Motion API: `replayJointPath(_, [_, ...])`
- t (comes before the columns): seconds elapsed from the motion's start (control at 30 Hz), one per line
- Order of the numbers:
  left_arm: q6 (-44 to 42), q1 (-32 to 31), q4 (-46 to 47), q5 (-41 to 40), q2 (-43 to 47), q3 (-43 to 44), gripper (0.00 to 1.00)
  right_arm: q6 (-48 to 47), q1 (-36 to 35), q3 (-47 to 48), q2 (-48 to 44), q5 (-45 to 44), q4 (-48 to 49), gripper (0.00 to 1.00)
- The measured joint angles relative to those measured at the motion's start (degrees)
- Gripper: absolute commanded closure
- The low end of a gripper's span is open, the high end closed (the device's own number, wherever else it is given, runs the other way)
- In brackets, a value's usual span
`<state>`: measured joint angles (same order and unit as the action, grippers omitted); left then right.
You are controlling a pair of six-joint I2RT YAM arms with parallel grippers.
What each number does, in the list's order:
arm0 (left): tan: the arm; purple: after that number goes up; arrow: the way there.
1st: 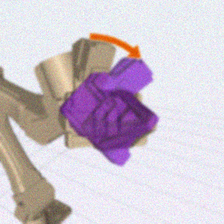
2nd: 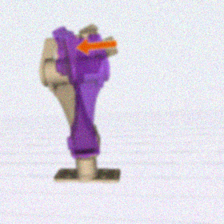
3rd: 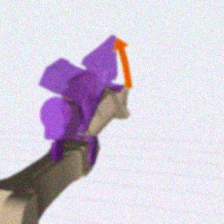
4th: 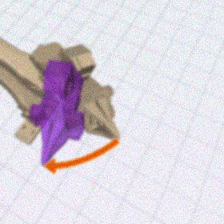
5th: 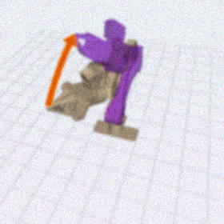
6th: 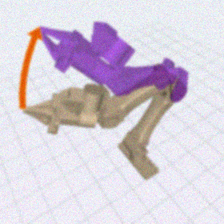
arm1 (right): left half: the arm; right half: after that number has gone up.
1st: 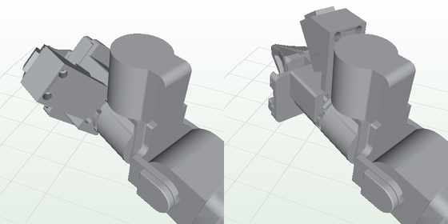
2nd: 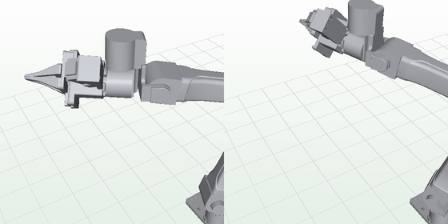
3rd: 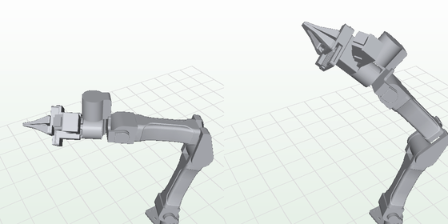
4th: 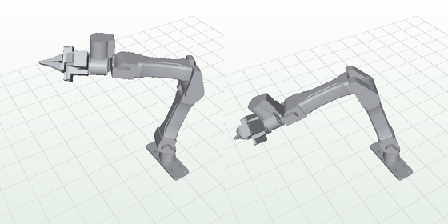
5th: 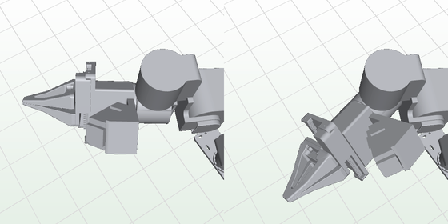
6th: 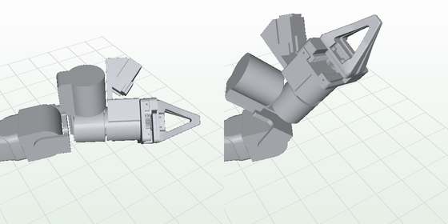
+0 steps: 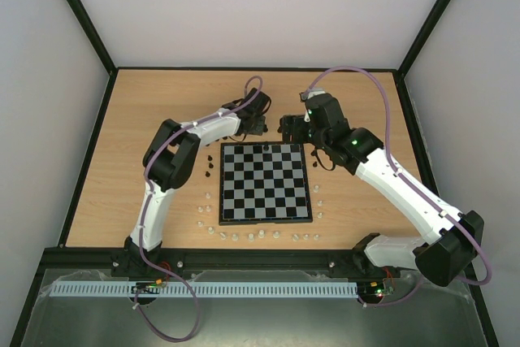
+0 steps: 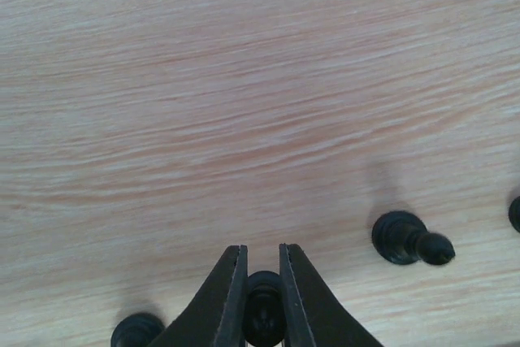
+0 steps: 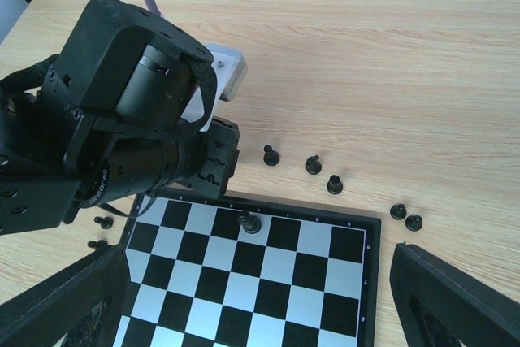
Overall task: Set up the chess pieces on the board
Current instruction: Pick up the chess piece at the center of the board, then place the chess piece on the chessboard.
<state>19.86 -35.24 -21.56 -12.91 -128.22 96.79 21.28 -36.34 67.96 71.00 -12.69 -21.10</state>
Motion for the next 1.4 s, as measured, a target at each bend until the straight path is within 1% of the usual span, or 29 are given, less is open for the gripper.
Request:
replayJointPath(0.13, [0.04,-0.46,-1.44,-0.28,2.40,-1.27,0.98,0.00,0.00,-0.02,0.00,0.22,0.04,0.12])
replayJointPath(0.27, [0.11,-1.44,-2.60,-0.44,7.78,-3.13,0.98,0.02,0.00,-0.02,-0.02,0.37,0.04,0.12])
replayJointPath(0.4, [0.50,-2.97,-2.58,-0.09,14.45,-6.71,0.95,0.15,0.00,-0.33,-0.52,0.42,0.04,0.12])
replayJointPath(0.53, [1.25,-5.09,-2.49,0.72,18.93,-11.19,0.95,0.17,0.00,-0.37,-0.94,0.42,0.09,0.12])
replayJointPath(0.73, [2.05,-6.56,-2.62,2.19,18.73,-15.23,0.95,0.17,0.00,-0.39,-0.96,0.44,0.15,0.12])
replayJointPath(0.9, [2.51,-7.13,-2.32,2.21,18.64,-16.00,0.95,0.17,0.00,-0.44,-0.96,0.44,0.22,0.12])
replayJointPath(1.4, [3.08,-7.23,3.48,0.61,18.36,-19.41,0.95,0.17,0.00,-0.70,-0.96,0.46,0.37,0.12])
